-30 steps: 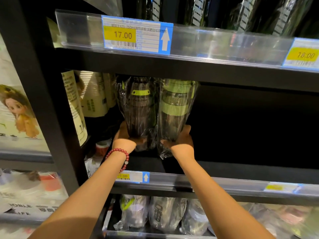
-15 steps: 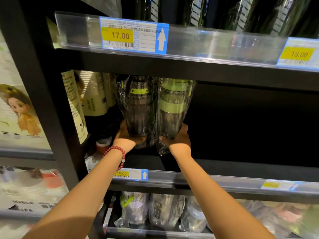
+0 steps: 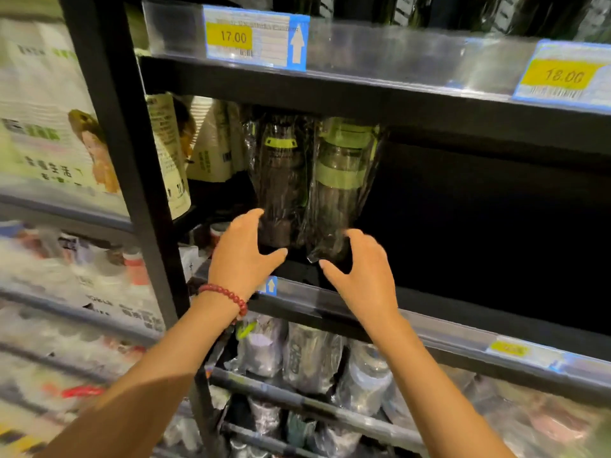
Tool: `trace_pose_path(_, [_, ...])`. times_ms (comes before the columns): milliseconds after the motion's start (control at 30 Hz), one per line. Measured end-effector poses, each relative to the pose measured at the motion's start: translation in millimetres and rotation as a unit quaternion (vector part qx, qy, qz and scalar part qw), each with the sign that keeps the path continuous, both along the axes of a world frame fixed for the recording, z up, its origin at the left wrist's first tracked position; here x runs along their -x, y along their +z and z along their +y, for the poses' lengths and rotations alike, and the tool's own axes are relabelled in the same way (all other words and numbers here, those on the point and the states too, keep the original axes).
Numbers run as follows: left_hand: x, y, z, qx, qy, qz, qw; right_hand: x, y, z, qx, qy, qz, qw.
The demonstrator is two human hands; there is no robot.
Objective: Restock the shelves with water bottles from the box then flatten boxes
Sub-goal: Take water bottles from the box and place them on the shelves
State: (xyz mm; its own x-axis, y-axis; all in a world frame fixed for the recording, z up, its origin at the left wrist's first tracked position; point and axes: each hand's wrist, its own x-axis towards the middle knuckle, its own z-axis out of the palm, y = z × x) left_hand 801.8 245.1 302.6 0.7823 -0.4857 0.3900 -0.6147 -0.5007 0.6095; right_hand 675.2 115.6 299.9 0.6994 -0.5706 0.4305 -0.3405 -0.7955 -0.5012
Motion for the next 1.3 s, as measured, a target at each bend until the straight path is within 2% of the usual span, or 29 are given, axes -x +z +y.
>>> trace_pose_path(100, [44, -16, 28, -0.019, 0.023, -0.091, 0.995, 25, -16, 19, 0.104, 0.1, 0.005, 0.99])
trace_pose_path(167, [68, -36, 47, -0.067, 0.058, -0.139, 0.986, 39, -33, 32, 0.172, 0.151, 0.011, 0.973])
trace_pose_path(267, [107, -72, 78, -0.159, 0.106, -0.154, 0.969, 57, -67, 52, 0.218, 0.226, 0.03, 0.949])
trace_pose_path(400, [177, -114, 123, -0.229, 0.196, -0.107, 0.948, 88, -116, 88, 0.198, 0.326, 0.044, 0.923])
trace_pose_path(500, [234, -139, 159, -0.272, 0.261, -0.033, 0.926, 114, -147, 120, 0.181, 0.382, 0.083, 0.903])
trace_pose_path(700, [336, -186, 221, -0.3, 0.36, 0.114, 0.876, 171, -195, 183, 0.154, 0.517, 0.135, 0.831])
trace_pose_path(800, [371, -202, 246, -0.301, 0.414, 0.157, 0.845, 184, -209, 215, 0.157, 0.562, 0.156, 0.797])
trace_pose_path(1067, [415, -220, 308, -0.288, 0.509, 0.236, 0.776, 185, -237, 293, 0.145, 0.636, 0.202, 0.73])
trace_pose_path(1300, [397, -254, 388, -0.267, 0.512, 0.28, 0.767, 161, -272, 374, 0.147, 0.633, 0.26, 0.714])
